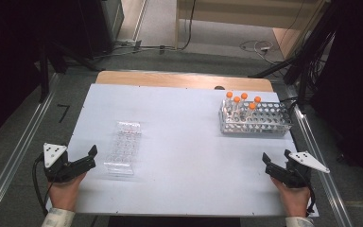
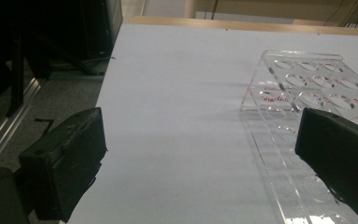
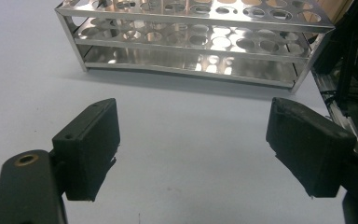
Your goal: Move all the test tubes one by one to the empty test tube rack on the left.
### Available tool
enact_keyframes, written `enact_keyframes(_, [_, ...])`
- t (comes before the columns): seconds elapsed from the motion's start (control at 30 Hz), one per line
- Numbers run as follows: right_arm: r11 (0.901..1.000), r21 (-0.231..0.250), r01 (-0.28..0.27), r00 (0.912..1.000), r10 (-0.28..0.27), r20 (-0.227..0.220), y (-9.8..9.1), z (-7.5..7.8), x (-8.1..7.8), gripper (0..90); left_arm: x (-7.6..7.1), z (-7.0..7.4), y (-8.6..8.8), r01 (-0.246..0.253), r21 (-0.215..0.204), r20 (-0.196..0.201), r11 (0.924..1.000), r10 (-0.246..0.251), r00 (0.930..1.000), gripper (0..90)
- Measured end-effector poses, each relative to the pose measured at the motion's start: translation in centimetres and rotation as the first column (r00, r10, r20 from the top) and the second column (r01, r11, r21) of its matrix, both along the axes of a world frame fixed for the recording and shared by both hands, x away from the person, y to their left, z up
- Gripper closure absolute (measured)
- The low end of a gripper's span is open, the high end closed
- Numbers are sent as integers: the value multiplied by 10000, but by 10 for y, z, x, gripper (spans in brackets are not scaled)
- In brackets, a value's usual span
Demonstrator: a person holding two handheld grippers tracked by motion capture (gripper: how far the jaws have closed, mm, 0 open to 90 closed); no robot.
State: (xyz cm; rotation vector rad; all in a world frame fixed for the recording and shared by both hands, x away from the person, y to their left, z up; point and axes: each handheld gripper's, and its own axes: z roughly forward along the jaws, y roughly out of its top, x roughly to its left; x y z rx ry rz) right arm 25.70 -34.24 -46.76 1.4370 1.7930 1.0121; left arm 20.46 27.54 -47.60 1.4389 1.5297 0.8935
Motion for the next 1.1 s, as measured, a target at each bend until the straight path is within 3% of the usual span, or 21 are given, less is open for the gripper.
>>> enact_keyframes(0.6, [9998, 37, -176, 9998, 176, 5, 3, 1, 2, 178, 0, 1, -1, -68, 38, 44, 10000, 68, 10000, 22])
enact_keyframes(1.1, [9995, 176, -247, 9994, 242, 263, 10, 11, 12, 191, 0, 1, -1, -64, -28, 115, 10000, 65, 9999, 23])
